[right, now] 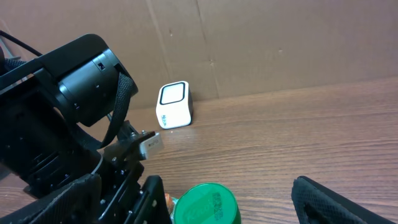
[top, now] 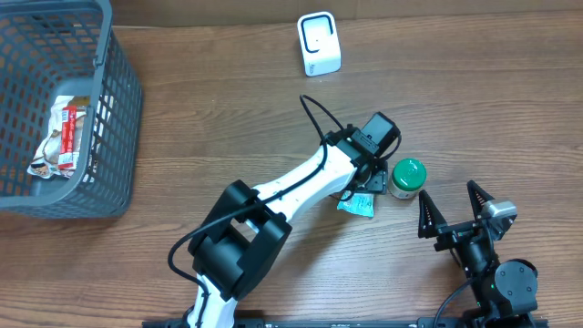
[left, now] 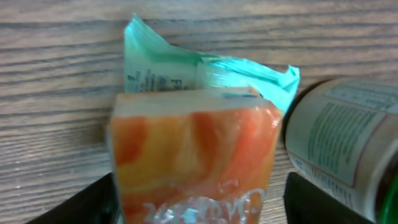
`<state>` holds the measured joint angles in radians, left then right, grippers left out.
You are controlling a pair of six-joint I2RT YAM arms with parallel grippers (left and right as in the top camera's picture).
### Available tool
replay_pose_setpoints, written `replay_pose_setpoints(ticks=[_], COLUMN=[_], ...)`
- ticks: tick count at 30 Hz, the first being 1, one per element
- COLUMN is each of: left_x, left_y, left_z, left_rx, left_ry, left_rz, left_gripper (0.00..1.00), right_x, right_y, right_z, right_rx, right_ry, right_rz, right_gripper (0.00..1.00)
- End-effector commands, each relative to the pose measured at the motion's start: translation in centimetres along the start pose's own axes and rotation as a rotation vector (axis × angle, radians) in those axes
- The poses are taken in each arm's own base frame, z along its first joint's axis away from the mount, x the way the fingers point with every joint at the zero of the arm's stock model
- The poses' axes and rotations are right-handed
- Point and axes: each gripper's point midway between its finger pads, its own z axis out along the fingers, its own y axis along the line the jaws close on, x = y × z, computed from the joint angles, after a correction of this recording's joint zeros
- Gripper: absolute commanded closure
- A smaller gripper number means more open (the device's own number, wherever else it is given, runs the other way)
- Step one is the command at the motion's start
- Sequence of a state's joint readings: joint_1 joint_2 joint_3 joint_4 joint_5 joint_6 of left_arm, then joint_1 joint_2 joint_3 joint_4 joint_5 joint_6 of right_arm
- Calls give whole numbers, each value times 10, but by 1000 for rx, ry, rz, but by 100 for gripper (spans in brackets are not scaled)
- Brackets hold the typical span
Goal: Scan the item barcode
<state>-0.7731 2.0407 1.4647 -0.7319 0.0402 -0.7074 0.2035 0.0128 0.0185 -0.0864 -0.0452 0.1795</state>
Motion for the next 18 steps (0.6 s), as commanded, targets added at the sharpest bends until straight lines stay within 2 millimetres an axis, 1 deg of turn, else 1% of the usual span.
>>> replay_pose_setpoints(ticks=[1, 5, 8, 13, 16, 18], left_x=[-3, -12, -22, -38, -47, -46], left_y=[-2, 4, 8, -3, 4, 7], left_z=[-10, -12, -20, -47, -62, -65], left_rx=[7, 1, 13, 154, 180, 215], left_ry=[-30, -48, -59, -41, -22, 10], left_rz=[7, 55, 58, 124, 116, 120], left_gripper=[22, 18, 18, 21, 22, 23], right_x=[2, 2, 2, 2, 2, 2], right_y=[-1, -1, -1, -1, -1, -2], right_z=[0, 0, 0, 0, 0, 0], right_rx=[4, 4, 3, 4, 4, 4], right_ry=[-4, -4, -4, -4, -4, -5], right_rz=[0, -1, -1, -1, -1, -1], right_gripper=[0, 0, 0, 0, 0, 0])
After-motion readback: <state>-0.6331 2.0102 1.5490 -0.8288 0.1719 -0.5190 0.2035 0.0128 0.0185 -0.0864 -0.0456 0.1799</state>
